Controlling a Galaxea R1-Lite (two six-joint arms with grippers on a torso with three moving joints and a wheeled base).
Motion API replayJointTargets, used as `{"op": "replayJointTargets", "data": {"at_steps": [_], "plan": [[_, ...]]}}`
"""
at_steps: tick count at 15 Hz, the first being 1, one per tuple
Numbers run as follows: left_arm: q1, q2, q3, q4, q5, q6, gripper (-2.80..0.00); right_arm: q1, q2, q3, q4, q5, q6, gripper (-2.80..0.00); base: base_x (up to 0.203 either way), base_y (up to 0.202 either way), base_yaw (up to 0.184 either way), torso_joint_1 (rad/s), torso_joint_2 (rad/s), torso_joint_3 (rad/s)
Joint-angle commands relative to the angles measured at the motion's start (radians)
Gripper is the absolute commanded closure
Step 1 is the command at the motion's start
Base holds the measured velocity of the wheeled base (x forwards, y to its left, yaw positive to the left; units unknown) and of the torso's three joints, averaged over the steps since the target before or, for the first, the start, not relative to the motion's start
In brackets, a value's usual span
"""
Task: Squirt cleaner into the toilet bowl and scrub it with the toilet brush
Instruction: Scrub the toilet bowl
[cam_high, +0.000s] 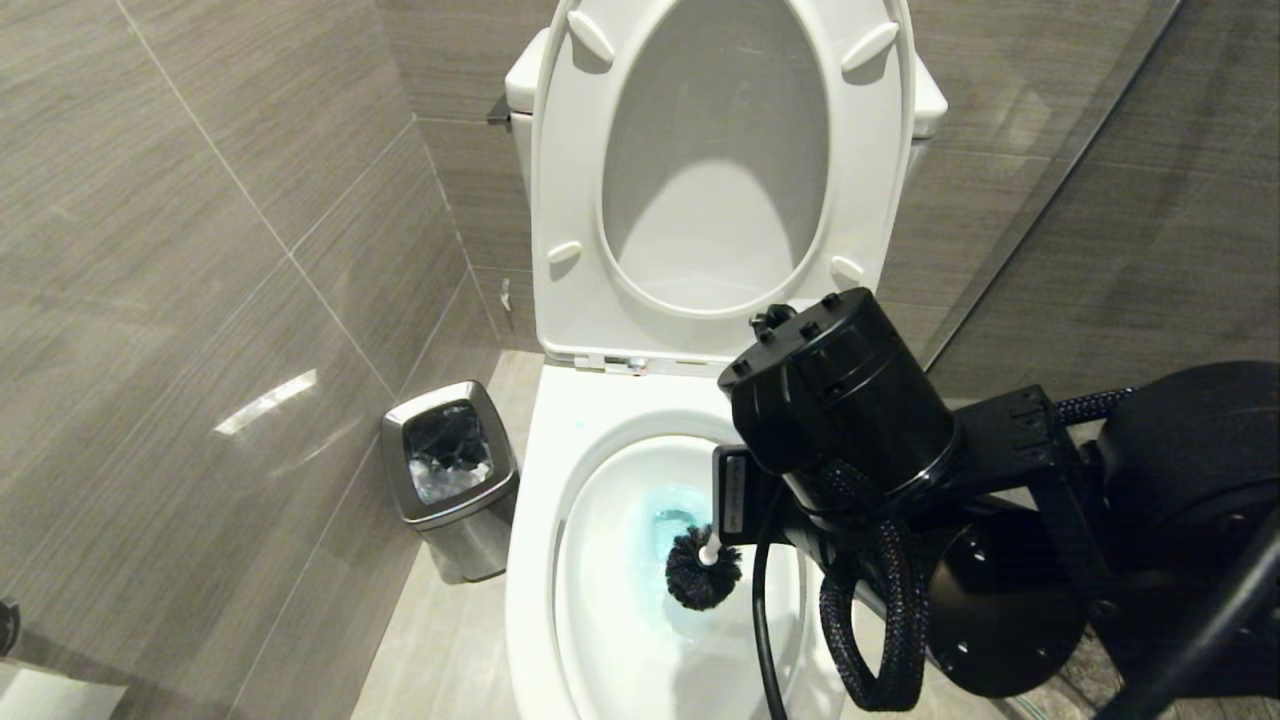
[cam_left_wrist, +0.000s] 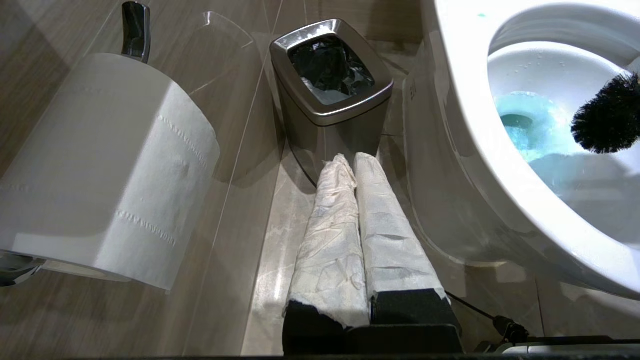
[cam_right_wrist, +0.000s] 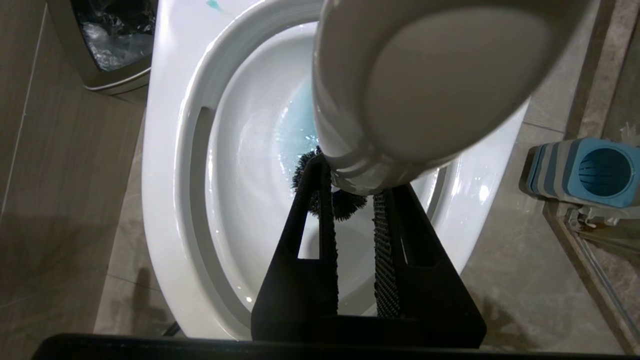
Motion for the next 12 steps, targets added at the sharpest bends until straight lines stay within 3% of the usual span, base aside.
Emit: {"op": "replayJointTargets", "data": {"at_steps": [1,4,7,12], "plan": [[0.002,0.000,0.000,0.000,0.000,0.000,0.00,-0.001,0.013,-0.008,0.001,-0.006,-0.019,0.00,0.000,0.000,0.000,0.000,0.00,0.000],[0.000,0.000,0.000,0.000,0.000,0.000,0.00,-0.004,0.014,-0.027,0.008,-0.010,-0.036,0.00,0.000,0.000,0.000,0.000,0.00,0.000],[0.001,0.000,0.000,0.000,0.000,0.000,0.00,-0.027,0.001,-0.070,0.017,-0.027,-0.111,0.00,0.000,0.000,0.000,0.000,0.00,0.000],[0.000,0.000,0.000,0.000,0.000,0.000,0.00,-0.081,0.002,-0.334,0.135,-0.009,-0.177,0.00,0.000,0.000,0.000,0.000,0.00,0.000]]}}
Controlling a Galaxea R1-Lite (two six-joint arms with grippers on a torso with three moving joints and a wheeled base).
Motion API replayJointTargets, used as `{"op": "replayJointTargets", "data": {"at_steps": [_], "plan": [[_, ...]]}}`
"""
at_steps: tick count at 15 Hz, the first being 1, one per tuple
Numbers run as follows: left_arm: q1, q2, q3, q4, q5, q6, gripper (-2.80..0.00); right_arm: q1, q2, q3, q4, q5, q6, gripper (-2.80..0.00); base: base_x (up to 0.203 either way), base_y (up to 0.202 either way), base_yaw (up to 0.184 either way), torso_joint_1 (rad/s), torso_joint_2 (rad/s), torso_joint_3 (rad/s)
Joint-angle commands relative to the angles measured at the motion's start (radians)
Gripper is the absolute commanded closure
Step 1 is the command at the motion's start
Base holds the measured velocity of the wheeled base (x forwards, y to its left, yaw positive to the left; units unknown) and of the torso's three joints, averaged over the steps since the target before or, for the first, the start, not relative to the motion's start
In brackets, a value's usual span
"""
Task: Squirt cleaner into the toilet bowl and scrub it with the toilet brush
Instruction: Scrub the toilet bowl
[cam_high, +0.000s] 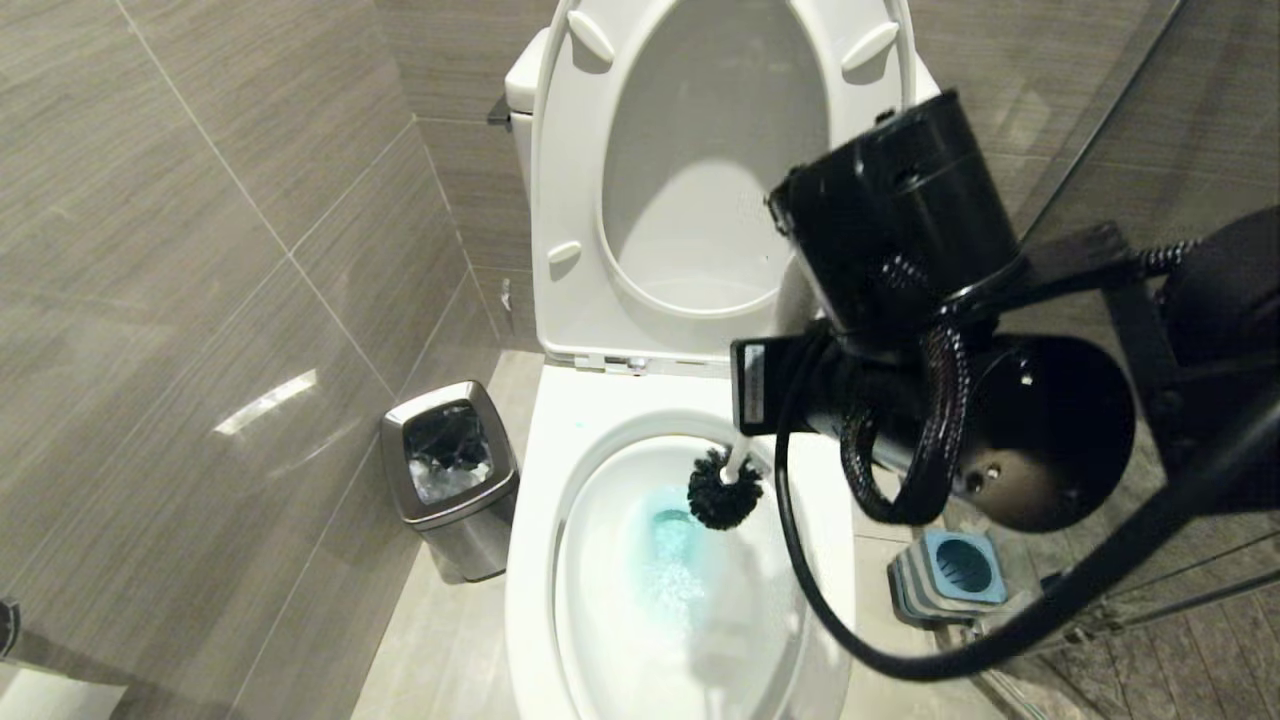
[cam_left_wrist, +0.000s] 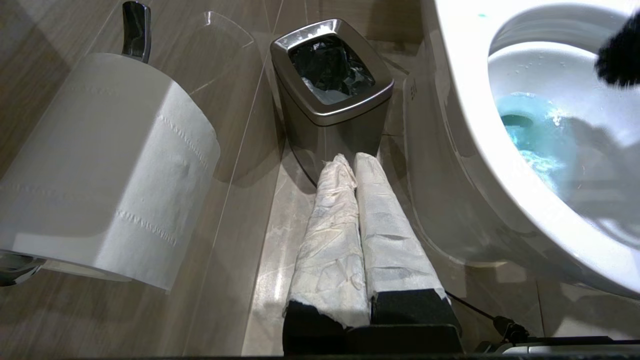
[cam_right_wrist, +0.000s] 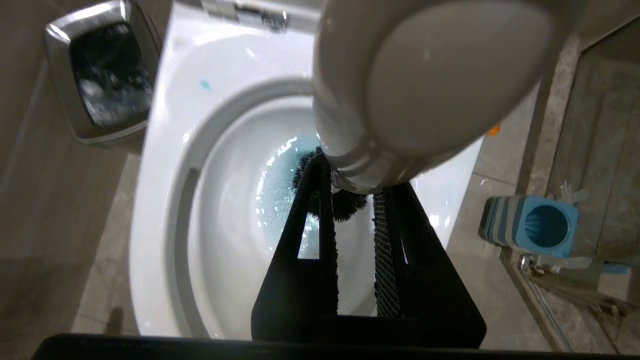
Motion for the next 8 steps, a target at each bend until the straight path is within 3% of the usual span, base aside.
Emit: {"op": "replayJointTargets", "data": {"at_steps": [1,4,8], "plan": [[0.001,0.000,0.000,0.000,0.000,0.000,0.00,-0.017,0.000,-0.157,0.082,0.011,-0.001,0.00,0.000,0.000,0.000,0.000,0.00,0.000],[0.001,0.000,0.000,0.000,0.000,0.000,0.00,-0.027,-0.001,-0.308,0.192,0.021,-0.002,0.00,0.000,0.000,0.000,0.000,0.00,0.000],[0.000,0.000,0.000,0.000,0.000,0.000,0.00,-0.028,-0.006,-0.401,0.256,0.022,-0.004,0.00,0.000,0.000,0.000,0.000,0.00,0.000]]}}
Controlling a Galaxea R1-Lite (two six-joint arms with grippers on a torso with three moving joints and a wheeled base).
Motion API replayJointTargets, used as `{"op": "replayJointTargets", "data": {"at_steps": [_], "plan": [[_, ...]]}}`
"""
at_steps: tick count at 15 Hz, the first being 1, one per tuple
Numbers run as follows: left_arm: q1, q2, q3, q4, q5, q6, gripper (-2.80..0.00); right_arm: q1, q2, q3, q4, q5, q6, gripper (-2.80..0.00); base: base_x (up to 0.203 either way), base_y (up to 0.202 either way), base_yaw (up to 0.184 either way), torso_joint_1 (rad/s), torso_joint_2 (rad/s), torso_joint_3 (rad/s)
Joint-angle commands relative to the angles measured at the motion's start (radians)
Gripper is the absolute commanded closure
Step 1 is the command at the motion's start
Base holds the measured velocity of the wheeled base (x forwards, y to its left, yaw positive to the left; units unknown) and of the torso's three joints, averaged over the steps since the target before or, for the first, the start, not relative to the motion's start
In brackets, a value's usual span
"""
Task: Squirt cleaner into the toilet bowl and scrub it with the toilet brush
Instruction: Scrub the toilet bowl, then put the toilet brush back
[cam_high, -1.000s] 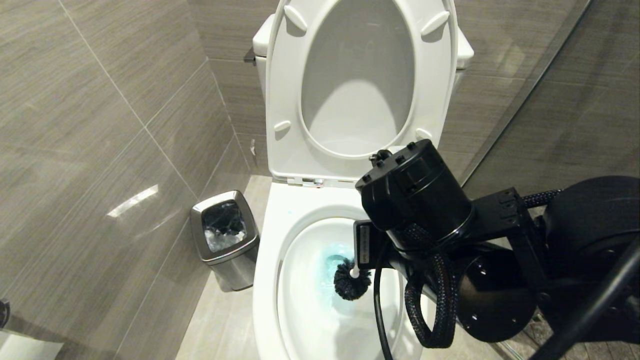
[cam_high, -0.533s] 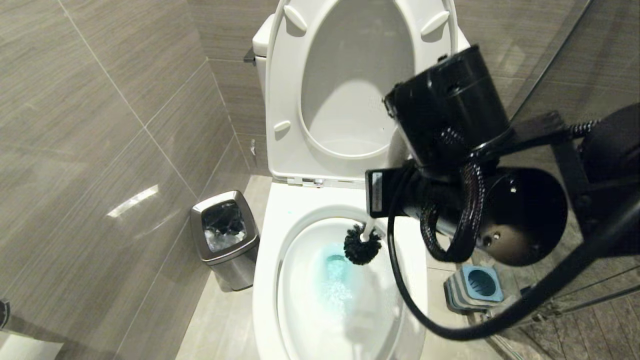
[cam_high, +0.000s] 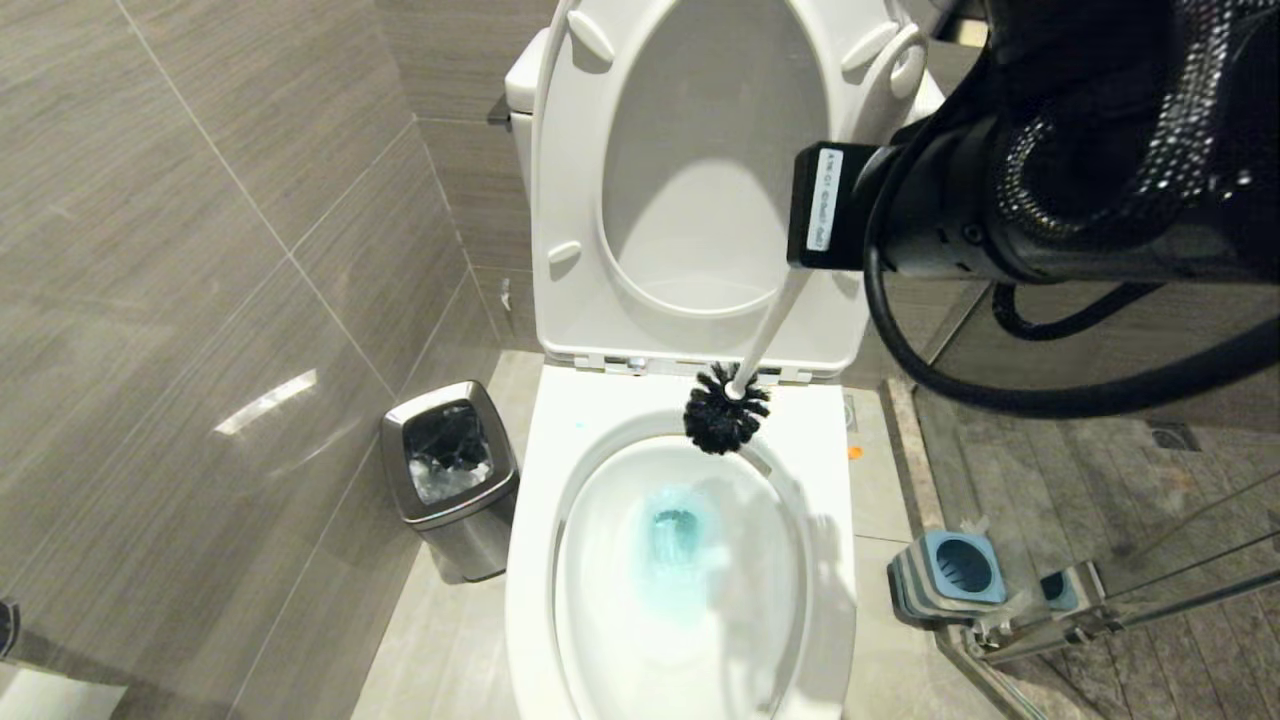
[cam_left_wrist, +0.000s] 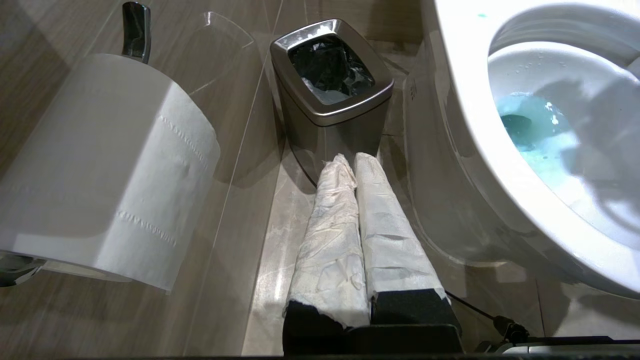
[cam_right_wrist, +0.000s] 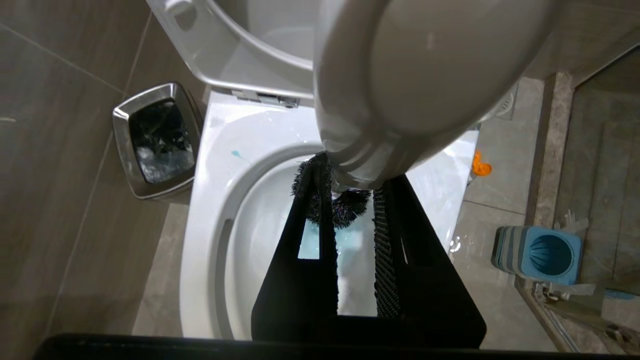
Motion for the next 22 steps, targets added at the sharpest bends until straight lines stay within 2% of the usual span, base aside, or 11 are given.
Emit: {"op": "replayJointTargets", "data": {"at_steps": [1,5,9,11,16,22], "plan": [[0.002,0.000,0.000,0.000,0.000,0.000,0.00,0.000,-0.011,-0.024,0.009,-0.006,0.002,0.00,0.000,0.000,0.000,0.000,0.00,0.000],[0.002,0.000,0.000,0.000,0.000,0.000,0.00,0.000,-0.020,-0.024,0.014,-0.014,-0.001,0.00,0.000,0.000,0.000,0.000,0.00,0.000],[0.000,0.000,0.000,0.000,0.000,0.000,0.00,0.000,-0.083,-0.021,0.132,-0.021,-0.004,0.00,0.000,0.000,0.000,0.000,0.00,0.000],[0.000,0.000,0.000,0.000,0.000,0.000,0.00,-0.011,-0.096,-0.021,0.143,-0.026,-0.006,0.00,0.000,0.000,0.000,0.000,0.00,0.000],[0.000,0.000,0.000,0.000,0.000,0.000,0.00,-0.140,-0.119,0.028,0.176,-0.027,-0.010,0.00,0.000,0.000,0.000,0.000,0.00,0.000],[0.001,0.000,0.000,0.000,0.000,-0.002,0.00,-0.379,-0.163,0.135,0.161,-0.017,-0.031,0.00,0.000,0.000,0.000,0.000,0.00,0.000]]}}
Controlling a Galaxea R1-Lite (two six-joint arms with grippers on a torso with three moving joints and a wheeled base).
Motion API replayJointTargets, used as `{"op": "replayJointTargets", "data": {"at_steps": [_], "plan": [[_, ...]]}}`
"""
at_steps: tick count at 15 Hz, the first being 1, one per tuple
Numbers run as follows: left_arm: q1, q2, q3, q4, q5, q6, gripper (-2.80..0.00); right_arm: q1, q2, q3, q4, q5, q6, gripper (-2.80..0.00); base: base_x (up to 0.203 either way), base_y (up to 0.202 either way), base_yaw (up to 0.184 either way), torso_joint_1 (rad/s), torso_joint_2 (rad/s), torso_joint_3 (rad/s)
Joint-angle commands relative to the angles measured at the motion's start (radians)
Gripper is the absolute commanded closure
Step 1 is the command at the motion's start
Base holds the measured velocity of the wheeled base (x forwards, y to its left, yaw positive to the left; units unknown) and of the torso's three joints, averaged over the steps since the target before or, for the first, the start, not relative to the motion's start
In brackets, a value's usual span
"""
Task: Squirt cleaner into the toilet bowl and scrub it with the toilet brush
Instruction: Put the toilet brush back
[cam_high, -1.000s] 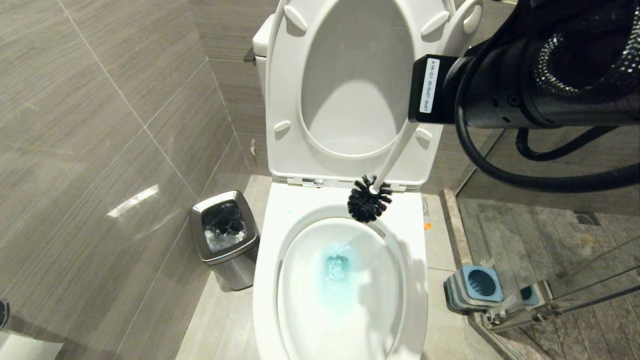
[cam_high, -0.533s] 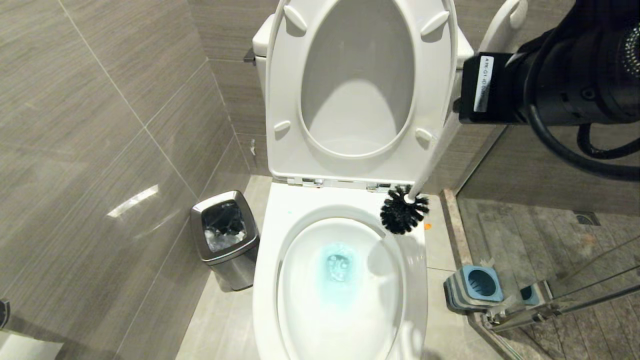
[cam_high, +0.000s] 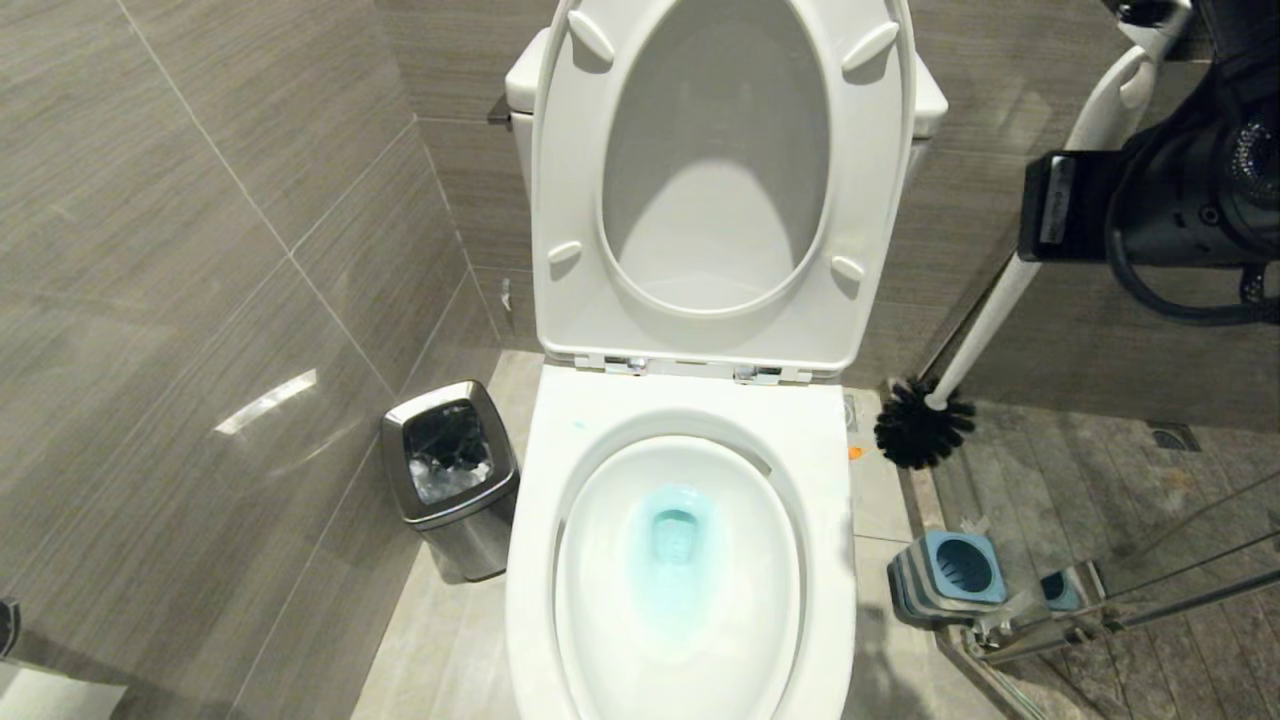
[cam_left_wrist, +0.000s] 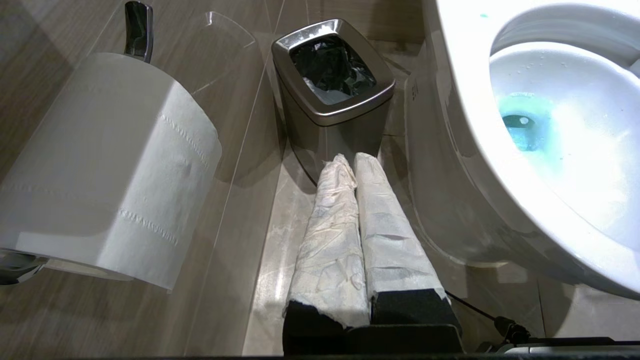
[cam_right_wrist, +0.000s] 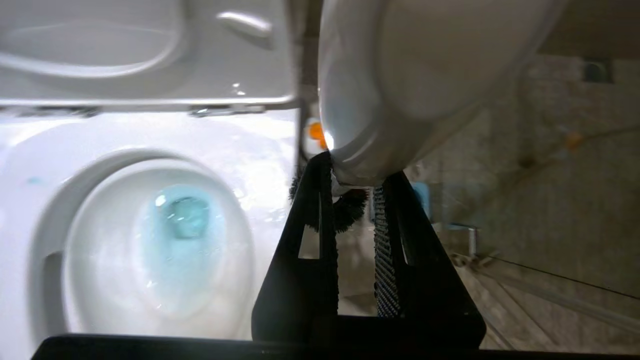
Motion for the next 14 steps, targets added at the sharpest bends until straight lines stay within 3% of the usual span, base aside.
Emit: {"op": "replayJointTargets", "data": {"at_steps": [1,5,8,11,14], "plan": [[0.000,0.000,0.000,0.000,0.000,0.001,0.00,-0.105,-0.029,0.050,-0.008,0.002,-0.002,0.00,0.000,0.000,0.000,0.000,0.00,0.000],[0.000,0.000,0.000,0.000,0.000,0.001,0.00,-0.217,-0.092,0.216,-0.089,0.064,-0.011,0.00,0.000,0.000,0.000,0.000,0.00,0.000],[0.000,0.000,0.000,0.000,0.000,0.001,0.00,-0.297,-0.148,0.396,-0.224,0.168,-0.030,0.00,0.000,0.000,0.000,0.000,0.00,0.000],[0.000,0.000,0.000,0.000,0.000,0.001,0.00,-0.405,-0.169,0.605,-0.430,0.259,-0.090,0.00,0.000,0.000,0.000,0.000,0.00,0.000],[0.000,0.000,0.000,0.000,0.000,0.001,0.00,-0.510,-0.180,0.821,-0.711,0.401,-0.176,0.00,0.000,0.000,0.000,0.000,0.00,0.000]]}}
